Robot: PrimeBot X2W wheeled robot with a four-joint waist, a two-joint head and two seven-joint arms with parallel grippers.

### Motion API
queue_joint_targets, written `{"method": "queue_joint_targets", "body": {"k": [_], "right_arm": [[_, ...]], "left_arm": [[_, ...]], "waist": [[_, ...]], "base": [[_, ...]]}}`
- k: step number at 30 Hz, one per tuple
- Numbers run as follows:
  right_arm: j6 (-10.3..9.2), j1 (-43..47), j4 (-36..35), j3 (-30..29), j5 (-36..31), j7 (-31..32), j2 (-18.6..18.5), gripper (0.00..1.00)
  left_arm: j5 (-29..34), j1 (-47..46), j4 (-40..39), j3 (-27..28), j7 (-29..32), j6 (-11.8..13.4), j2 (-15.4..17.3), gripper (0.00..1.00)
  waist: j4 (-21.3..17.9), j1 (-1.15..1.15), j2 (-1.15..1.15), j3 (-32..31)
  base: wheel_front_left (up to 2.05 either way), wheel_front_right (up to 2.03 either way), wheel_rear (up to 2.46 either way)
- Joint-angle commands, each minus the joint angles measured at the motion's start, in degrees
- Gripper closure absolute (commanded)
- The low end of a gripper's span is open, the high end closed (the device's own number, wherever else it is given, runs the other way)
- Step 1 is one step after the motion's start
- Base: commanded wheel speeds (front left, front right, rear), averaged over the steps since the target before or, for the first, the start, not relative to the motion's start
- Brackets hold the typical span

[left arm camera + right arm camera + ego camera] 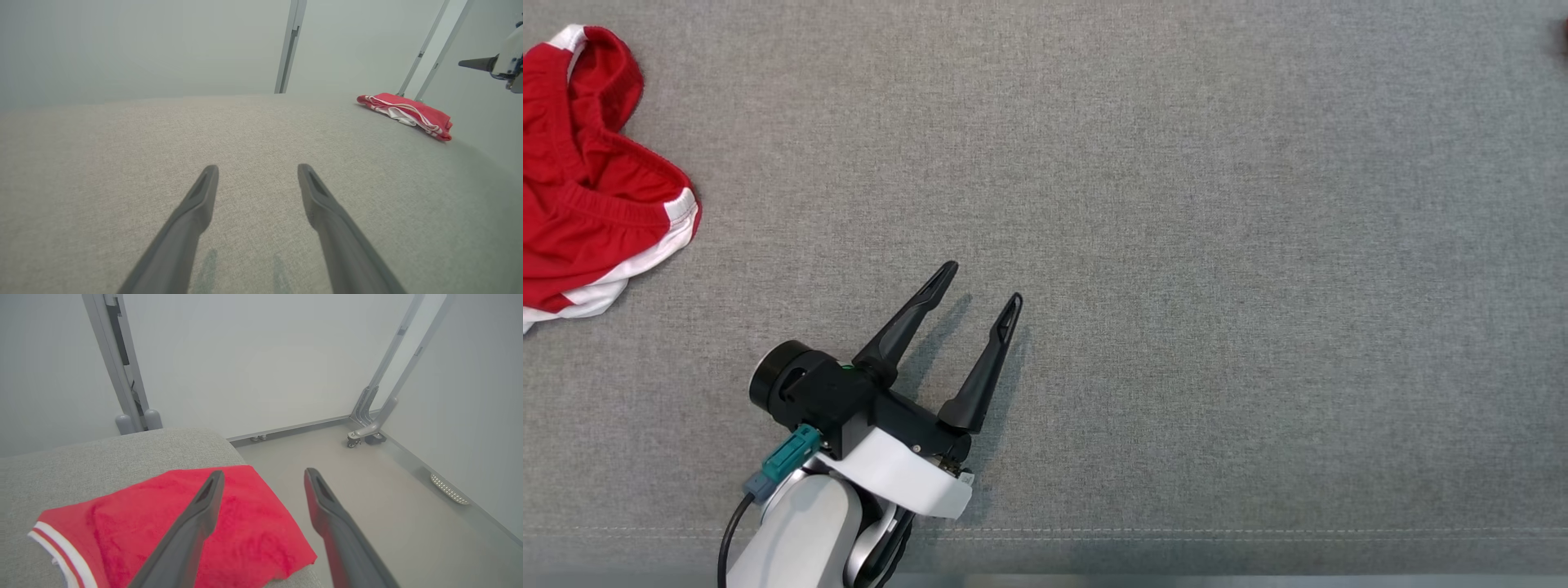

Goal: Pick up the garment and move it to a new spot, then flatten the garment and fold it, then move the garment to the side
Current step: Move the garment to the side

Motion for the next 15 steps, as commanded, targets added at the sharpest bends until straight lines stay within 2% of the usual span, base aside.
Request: {"method": "queue_joint_targets", "body": {"k": [1, 7, 10, 15], "right_arm": [[0.0, 1.5, -0.96, -0.66, -1.83, -1.16, -0.66, 0.0], [0.0, -0.07, -2.0, -6.07, -8.46, -3.74, 3.55, 0.0], [0.0, 2.42, -9.32, -9.16, -10.36, -3.82, 5.78, 0.0], [0.0, 11.25, -22.84, -12.94, -12.63, -3.84, 11.54, 0.0]], "left_arm": [[-0.35, -1.65, -1.39, 1.8, -0.34, -0.4, 0.61, 0.0], [0.08, -0.83, -0.93, 3.13, -0.34, -0.4, -0.02, 0.0], [0.58, -0.2, -0.65, 4.44, -0.34, -0.4, -0.6, 0.0], [1.64, 1.31, 0.43, 7.24, -0.34, -0.4, -1.46, 0.0]], "waist": [[-0.13, 0.0, 0.0, -0.38], [-0.33, 0.0, 0.0, -3.09], [-0.41, 0.0, 0.0, -4.81], [-0.52, 0.0, 0.0, -8.57]], "base": [[0.0, 0.0, 0.0], [0.0, 0.0, 0.0], [0.0, 0.0, 0.0], [0.0, 0.0, 0.0]]}}
